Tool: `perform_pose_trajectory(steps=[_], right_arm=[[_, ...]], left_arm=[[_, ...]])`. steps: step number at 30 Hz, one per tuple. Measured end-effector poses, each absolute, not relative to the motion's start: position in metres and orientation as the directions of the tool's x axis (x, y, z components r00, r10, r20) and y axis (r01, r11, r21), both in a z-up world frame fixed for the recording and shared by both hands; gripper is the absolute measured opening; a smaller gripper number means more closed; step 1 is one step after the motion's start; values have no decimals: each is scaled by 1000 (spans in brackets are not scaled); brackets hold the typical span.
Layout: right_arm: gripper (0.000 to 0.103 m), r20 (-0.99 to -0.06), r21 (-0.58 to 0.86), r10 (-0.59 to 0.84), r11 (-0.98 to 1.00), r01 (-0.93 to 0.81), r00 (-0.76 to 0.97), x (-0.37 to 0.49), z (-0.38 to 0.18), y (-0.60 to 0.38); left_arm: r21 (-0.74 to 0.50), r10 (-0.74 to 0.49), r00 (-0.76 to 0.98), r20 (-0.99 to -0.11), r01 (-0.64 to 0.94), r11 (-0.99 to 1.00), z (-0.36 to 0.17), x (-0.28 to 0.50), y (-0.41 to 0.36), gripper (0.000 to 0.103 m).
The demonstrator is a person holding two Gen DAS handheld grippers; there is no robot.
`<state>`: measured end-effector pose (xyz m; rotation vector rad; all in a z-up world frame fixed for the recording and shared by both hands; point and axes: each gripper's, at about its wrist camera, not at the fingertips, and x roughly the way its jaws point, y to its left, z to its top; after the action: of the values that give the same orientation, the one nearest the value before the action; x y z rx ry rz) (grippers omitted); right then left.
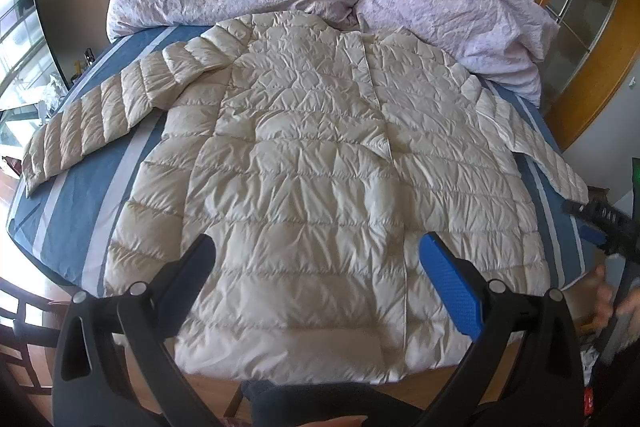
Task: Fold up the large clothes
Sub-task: 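Reach the right tool to the coat sleeve cuff and close on it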
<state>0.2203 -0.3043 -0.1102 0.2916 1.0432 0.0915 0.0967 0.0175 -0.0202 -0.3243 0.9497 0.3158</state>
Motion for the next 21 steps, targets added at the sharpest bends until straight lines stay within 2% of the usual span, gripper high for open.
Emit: perform_pose_trajectory(steps=[4, 11, 16, 21], right_arm=[[90, -854, 285, 150, 936, 207, 499, 262, -120, -371], [81, -890, 220, 18, 892, 395, 455, 315, -138, -459], [78, -910, 207, -18, 847, 490, 415, 338, -155, -502], [63, -926, 222, 17, 830, 511, 376, 350, -173, -516]], left_arm=[[-118, 128, 532, -837, -405, 907, -21, 111, 12, 101], [-104, 139, 504, -852, -424, 900, -24, 134, 5, 101], [-98, 150, 492, -857, -443, 891, -25, 141, 1, 101], [-93, 164, 479, -862, -470, 878, -25, 141, 2, 101]])
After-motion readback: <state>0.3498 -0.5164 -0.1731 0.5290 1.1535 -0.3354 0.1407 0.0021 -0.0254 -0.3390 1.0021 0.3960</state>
